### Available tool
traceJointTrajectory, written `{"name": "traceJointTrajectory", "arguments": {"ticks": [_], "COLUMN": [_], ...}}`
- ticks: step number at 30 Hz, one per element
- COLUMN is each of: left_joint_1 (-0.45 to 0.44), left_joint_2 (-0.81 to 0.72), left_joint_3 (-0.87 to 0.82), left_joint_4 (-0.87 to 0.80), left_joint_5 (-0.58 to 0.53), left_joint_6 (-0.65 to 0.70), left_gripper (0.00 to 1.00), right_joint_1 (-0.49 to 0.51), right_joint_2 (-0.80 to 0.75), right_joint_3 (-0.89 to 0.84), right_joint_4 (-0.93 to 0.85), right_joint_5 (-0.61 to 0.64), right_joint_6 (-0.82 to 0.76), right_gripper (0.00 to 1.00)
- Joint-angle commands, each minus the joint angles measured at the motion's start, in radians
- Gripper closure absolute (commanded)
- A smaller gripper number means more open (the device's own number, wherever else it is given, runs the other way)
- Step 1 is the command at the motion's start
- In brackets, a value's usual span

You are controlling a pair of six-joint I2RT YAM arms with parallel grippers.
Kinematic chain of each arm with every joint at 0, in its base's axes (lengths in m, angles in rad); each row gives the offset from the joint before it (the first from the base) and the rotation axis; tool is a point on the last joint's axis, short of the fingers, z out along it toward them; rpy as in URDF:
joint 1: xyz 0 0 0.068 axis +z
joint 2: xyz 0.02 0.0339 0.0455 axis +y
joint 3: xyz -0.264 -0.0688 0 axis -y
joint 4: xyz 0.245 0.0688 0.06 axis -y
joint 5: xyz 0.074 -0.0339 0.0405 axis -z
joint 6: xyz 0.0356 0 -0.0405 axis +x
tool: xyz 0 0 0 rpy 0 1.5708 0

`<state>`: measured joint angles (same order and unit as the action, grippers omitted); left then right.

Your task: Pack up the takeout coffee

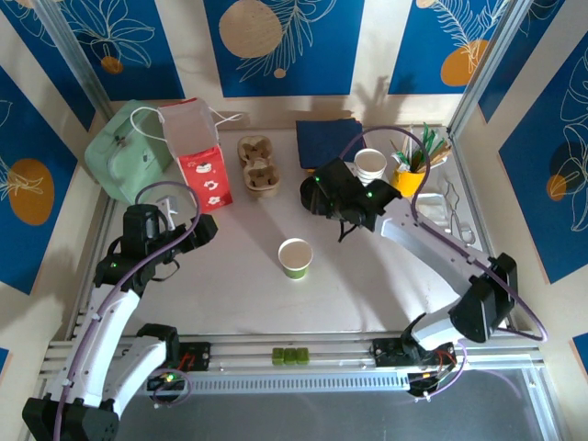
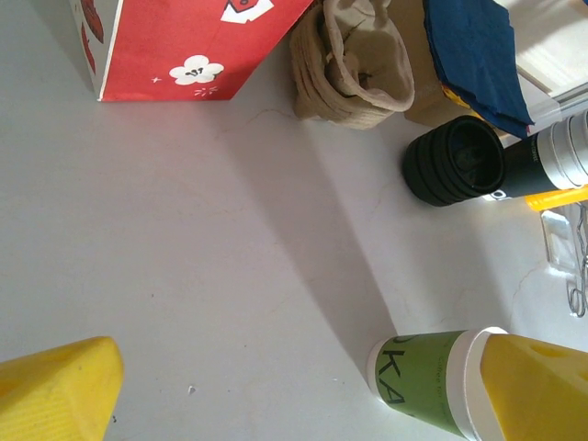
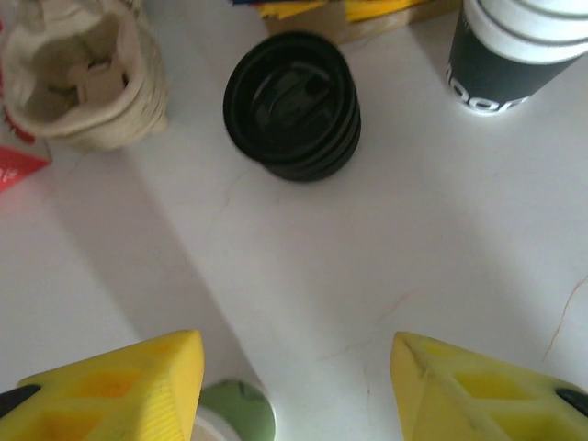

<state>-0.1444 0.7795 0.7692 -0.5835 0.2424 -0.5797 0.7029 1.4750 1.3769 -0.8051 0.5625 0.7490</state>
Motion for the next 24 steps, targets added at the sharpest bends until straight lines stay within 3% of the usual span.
{"name": "traceJointTrajectory", "arguments": {"ticks": [1, 9, 24], "left_joint_1": [-0.007, -0.009, -0.009], "left_joint_2": [-0.017, -0.033, -0.045], "left_joint_3": [0.025, 0.022, 0.007], "left_joint_4": [0.008, -0.003, -0.005], "left_joint_5": [0.026, 0.035, 0.043], "left_joint_6": [-0.019, -0.02, -0.038], "left_gripper": [0.01, 0.01, 0.01], "right_joint_1": [-0.028, -0.082, -0.158], "right_joint_2": [0.084, 0.285, 0.528], "right_joint_3": [0.073, 0.247, 0.385], "right_joint_4": [-0.015, -0.035, -0.09], "right_joint_5": [0.031, 0.039, 0.014], "right_joint_6": [-0.011, -0.093, -0.117], "right_gripper": [0.44, 0.44, 0.46]}}
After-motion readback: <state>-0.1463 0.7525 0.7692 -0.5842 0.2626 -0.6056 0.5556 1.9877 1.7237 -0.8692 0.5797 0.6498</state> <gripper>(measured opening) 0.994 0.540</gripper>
